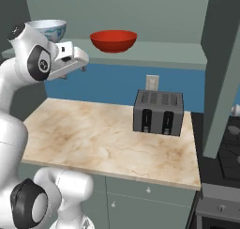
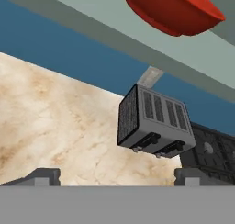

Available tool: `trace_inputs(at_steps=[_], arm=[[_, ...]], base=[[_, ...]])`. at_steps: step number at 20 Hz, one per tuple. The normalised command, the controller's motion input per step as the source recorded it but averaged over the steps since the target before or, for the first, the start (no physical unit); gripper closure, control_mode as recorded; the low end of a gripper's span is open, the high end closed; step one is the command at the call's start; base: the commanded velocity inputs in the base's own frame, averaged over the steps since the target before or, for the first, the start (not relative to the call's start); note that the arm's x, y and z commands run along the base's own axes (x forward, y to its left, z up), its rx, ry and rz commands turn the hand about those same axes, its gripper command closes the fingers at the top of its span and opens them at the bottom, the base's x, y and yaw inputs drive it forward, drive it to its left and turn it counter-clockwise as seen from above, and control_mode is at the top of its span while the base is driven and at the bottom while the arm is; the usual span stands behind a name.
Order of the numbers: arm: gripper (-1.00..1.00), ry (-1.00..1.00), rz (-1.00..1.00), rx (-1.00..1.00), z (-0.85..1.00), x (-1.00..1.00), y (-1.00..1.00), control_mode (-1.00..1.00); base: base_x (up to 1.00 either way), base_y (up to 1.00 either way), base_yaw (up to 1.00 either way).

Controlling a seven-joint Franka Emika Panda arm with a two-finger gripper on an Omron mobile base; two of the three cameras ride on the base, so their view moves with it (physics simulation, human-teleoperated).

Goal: Pick up the bowls from the cabinet and place each bowl in front of a stool on the dining counter.

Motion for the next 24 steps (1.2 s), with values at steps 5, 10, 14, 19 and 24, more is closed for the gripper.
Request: trace_inputs(at_steps=[5, 10, 14, 19, 24], arm=[[-1.00, -0.04, 0.00, -0.20, 0.13, 0.00, 0.00, -1.00], [-1.00, -0.15, 0.00, -0.19, 0.30, 0.00, 0.00, -1.00], [-1.00, -0.11, 0.06, -0.11, 0.29, 0.00, 0.00, -1.00], [-1.00, 0.00, 0.07, -0.09, 0.24, 0.00, 0.00, -1.00], [-1.00, 0.00, 0.05, -0.13, 0.29, 0.00, 0.00, -1.00]], base=[[0.00, 0.00, 0.00], [0.00, 0.00, 0.00], [0.00, 0.00, 0.00], [0.00, 0.00, 0.00], [0.00, 0.00, 0.00]])
